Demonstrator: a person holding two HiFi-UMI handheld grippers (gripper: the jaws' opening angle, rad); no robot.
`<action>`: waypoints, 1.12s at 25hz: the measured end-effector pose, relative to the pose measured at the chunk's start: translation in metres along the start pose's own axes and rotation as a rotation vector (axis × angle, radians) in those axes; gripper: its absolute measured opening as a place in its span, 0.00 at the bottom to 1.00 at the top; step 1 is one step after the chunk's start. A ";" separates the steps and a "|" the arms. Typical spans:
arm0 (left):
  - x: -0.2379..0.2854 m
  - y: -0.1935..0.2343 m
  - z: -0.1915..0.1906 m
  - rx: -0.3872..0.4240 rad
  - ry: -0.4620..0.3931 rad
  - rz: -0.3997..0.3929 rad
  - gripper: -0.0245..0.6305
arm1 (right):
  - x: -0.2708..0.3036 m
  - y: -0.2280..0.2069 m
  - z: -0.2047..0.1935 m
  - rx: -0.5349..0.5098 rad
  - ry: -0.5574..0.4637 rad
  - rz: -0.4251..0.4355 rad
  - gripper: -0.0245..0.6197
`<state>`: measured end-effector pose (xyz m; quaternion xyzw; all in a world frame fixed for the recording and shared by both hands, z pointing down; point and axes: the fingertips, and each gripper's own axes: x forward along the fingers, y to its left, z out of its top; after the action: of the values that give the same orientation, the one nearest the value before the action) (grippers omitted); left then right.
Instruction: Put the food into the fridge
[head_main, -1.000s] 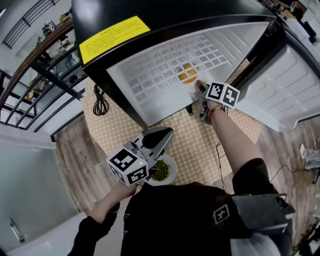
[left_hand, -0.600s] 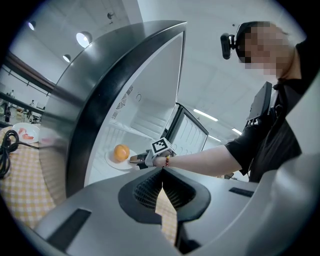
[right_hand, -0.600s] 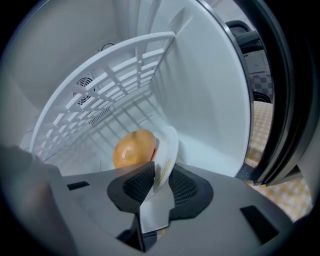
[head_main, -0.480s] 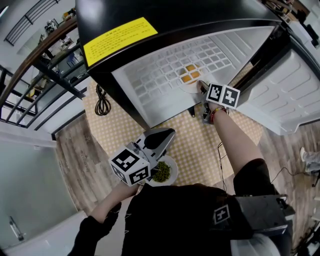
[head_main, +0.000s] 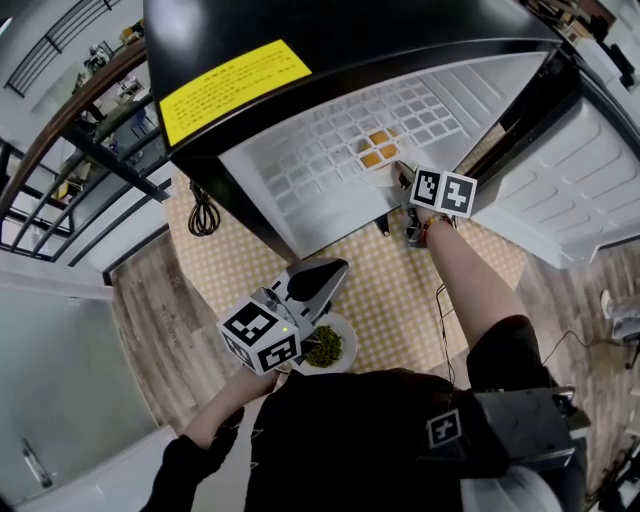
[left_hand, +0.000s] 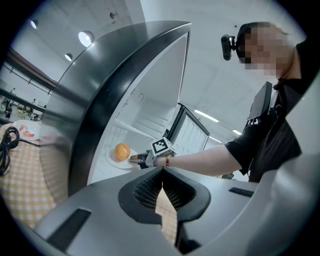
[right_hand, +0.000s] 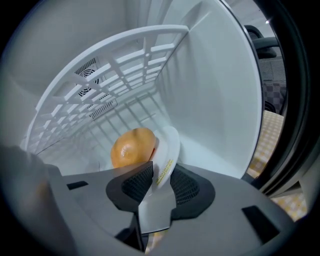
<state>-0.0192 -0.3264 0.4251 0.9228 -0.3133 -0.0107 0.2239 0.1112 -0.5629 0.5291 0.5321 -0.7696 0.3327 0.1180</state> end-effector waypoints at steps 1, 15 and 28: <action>0.000 0.000 0.000 0.000 0.000 -0.001 0.06 | 0.000 0.000 0.000 -0.003 0.000 0.001 0.20; -0.006 0.007 0.001 -0.008 -0.004 0.001 0.06 | 0.004 -0.011 -0.005 0.017 -0.017 -0.036 0.26; -0.004 0.006 0.000 -0.019 -0.010 -0.015 0.06 | 0.000 -0.013 -0.006 -0.066 -0.053 -0.083 0.30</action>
<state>-0.0254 -0.3282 0.4273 0.9229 -0.3071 -0.0198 0.2313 0.1214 -0.5619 0.5388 0.5681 -0.7602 0.2878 0.1286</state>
